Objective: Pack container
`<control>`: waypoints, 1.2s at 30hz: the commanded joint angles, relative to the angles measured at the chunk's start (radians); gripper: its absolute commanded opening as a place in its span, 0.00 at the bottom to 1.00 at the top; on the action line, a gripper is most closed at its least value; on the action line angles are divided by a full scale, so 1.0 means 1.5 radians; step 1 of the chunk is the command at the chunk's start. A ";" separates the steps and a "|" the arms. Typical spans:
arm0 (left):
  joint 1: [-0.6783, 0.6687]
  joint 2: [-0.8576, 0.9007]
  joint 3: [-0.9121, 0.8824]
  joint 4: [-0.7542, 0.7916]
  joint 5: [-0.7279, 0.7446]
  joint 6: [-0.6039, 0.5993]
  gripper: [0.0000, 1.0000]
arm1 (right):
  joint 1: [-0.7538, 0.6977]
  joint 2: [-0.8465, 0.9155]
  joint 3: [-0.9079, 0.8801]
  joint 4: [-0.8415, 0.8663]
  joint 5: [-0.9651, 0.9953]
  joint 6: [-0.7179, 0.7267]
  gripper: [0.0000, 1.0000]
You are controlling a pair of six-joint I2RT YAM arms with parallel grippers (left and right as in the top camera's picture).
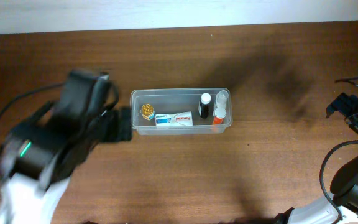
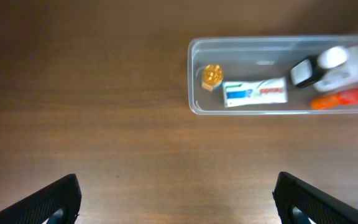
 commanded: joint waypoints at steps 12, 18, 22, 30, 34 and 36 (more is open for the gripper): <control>0.003 -0.280 0.008 -0.124 -0.006 0.013 0.99 | -0.003 -0.008 -0.002 0.000 0.006 0.001 0.98; 0.003 -0.339 -0.036 -0.115 -0.023 0.015 0.99 | -0.003 -0.008 -0.002 0.000 0.006 0.001 0.98; 0.057 -0.407 -0.170 -0.001 -0.041 0.016 0.99 | -0.003 -0.008 -0.002 0.000 0.006 0.001 0.98; 0.157 -0.554 -0.530 0.408 -0.014 0.018 0.99 | -0.003 -0.008 -0.002 0.000 0.006 0.001 0.99; 0.161 -0.628 -0.704 0.616 0.020 0.018 0.99 | -0.003 -0.008 -0.002 0.000 0.006 0.001 0.98; 0.162 -0.657 -0.778 0.699 0.026 0.018 0.99 | -0.003 -0.008 -0.002 0.000 0.006 0.001 0.98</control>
